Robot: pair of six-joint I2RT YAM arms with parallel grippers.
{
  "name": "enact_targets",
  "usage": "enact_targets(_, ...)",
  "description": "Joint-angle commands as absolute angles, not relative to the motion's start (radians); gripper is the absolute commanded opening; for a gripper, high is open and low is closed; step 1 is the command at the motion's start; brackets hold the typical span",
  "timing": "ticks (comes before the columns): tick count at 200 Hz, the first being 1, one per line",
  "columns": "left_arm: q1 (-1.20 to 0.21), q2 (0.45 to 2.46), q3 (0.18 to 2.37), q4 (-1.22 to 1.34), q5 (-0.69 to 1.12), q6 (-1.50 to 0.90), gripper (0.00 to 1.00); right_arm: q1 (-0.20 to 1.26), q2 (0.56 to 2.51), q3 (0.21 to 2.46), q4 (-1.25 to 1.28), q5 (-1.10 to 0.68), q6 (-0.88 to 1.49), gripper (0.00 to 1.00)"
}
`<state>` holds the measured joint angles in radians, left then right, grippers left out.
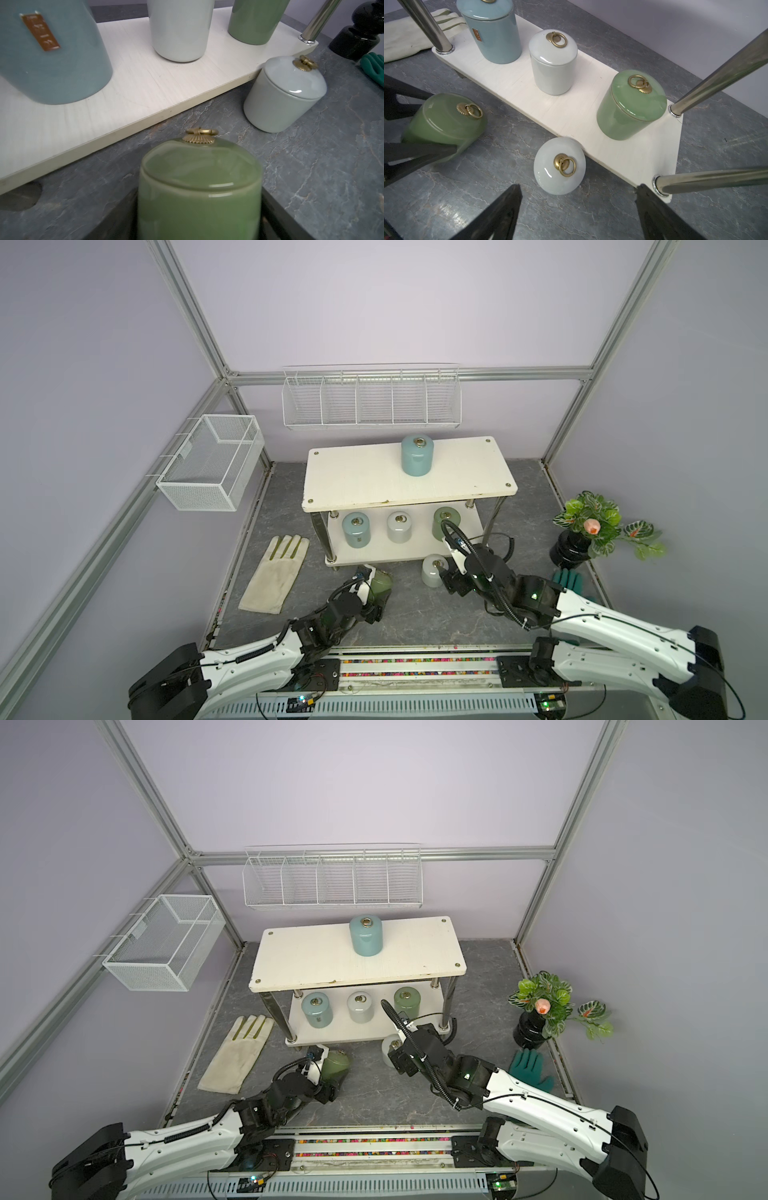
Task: Remove the tea canisters from the shelf
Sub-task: Adjust the tea canister at the center of the board.
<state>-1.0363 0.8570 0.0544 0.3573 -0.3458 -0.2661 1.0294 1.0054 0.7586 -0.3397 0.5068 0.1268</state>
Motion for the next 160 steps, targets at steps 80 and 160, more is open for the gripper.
enact_targets(80, -1.051, 0.894, -0.048, 0.716, -0.411, -0.226, 0.59, 1.064, 1.194, 0.968, -0.401, 0.56, 0.103, 0.89)
enact_targets(160, -1.077, 1.278, 0.052, 0.859, -0.446, -0.232, 0.6, 1.086, 1.259, 0.989, -0.367, 0.575, 0.072, 0.89)
